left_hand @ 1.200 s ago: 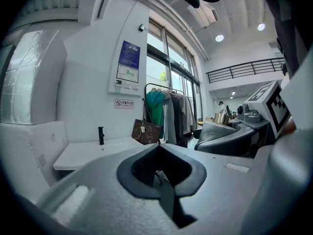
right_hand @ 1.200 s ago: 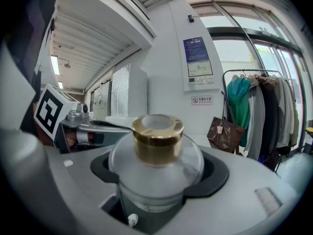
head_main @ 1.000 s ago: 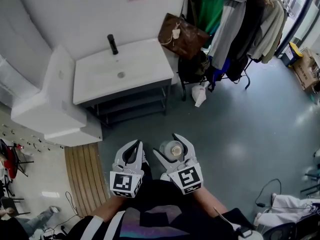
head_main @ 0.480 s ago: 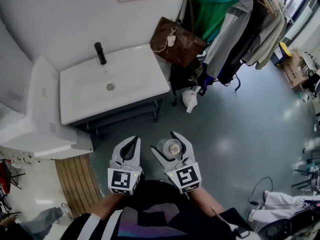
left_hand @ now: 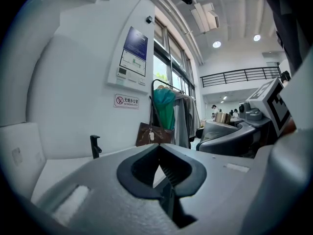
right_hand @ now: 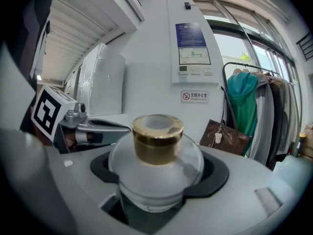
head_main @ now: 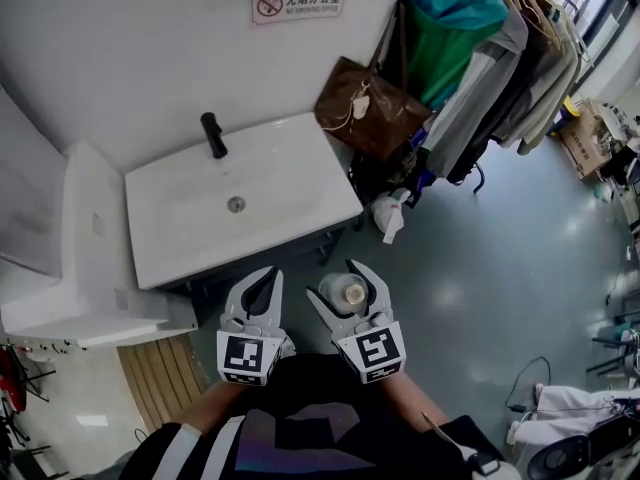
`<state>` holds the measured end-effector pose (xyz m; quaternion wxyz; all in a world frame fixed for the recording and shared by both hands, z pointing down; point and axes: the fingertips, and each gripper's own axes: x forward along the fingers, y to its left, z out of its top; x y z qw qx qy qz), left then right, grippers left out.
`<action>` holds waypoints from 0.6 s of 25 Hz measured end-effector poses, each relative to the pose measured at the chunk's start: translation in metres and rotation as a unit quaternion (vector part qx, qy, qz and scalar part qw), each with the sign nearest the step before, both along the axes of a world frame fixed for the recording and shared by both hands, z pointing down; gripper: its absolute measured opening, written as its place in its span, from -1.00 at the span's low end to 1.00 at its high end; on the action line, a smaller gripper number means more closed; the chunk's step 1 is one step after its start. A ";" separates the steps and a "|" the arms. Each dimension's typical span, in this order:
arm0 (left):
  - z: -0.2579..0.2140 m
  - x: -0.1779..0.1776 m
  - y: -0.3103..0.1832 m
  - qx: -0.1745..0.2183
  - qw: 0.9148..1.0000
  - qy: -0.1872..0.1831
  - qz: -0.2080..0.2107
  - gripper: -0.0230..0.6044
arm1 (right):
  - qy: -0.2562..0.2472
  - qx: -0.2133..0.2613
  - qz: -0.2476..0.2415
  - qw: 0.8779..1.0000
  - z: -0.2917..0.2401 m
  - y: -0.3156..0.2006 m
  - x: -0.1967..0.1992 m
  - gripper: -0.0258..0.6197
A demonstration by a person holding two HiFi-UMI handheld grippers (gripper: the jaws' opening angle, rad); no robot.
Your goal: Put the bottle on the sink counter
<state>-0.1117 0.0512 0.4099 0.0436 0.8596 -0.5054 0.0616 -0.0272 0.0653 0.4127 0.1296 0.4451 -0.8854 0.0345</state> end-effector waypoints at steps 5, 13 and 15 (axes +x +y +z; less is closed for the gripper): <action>0.005 -0.018 -0.018 -0.006 1.000 0.005 0.000 -0.92 | 0.005 -0.003 -0.004 1.000 0.003 -0.022 -0.020 0.14; 0.011 -0.034 -0.052 -0.009 1.000 0.003 -0.019 -0.92 | 0.000 -0.004 -0.020 1.000 0.012 -0.064 -0.032 0.14; 0.014 -0.039 -0.066 -0.011 0.999 0.002 -0.031 -0.92 | -0.002 -0.005 -0.026 1.000 0.015 -0.079 -0.033 0.14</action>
